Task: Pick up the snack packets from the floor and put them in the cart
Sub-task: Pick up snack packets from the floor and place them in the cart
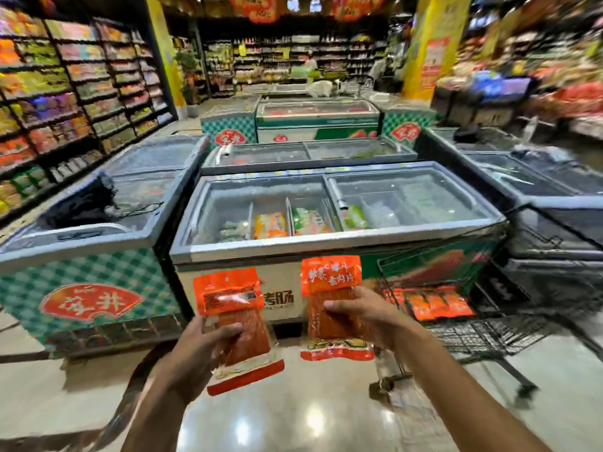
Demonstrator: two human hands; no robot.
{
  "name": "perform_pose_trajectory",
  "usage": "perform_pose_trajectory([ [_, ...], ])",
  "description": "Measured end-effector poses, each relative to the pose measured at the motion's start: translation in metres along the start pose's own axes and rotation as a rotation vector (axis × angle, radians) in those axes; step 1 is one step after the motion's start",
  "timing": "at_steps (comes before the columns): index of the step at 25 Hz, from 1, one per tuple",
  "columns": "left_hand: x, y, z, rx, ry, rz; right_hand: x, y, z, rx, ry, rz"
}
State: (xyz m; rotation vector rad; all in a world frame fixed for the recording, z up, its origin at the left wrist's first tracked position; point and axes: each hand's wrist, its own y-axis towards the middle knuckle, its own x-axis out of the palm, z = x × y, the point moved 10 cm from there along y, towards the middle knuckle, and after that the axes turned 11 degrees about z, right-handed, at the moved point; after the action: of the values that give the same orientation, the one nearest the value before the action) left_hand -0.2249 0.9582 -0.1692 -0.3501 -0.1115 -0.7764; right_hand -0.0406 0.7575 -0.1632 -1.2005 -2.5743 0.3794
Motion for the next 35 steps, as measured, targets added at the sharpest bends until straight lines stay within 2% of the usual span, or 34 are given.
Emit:
perform_pose_trajectory([
  [7, 0.236, 0.067, -0.062, -0.119, 0.063, -0.247, -0.236, 0.016, -0.015, -0.027, 0.078, 0.269],
  [11, 0.351, 0.125, -0.103, -0.165, 0.062, -0.312, -0.353, 0.062, -0.032, -0.011, 0.036, 0.403],
  [18, 0.506, 0.231, -0.186, -0.272, 0.177, -0.335, -0.491, 0.164, -0.021, 0.122, 0.072, 0.417],
  [22, 0.564, 0.291, -0.235, -0.318, 0.25, -0.283, -0.556, 0.229, -0.002, 0.188, 0.109, 0.423],
  [26, 0.6, 0.348, -0.305, -0.399, 0.269, -0.152, -0.62, 0.316, 0.039, 0.276, 0.064, 0.377],
  [35, 0.577, 0.447, -0.492, -0.593, 0.423, 0.182, -0.699, 0.479, 0.223, 0.562, -0.178, 0.354],
])
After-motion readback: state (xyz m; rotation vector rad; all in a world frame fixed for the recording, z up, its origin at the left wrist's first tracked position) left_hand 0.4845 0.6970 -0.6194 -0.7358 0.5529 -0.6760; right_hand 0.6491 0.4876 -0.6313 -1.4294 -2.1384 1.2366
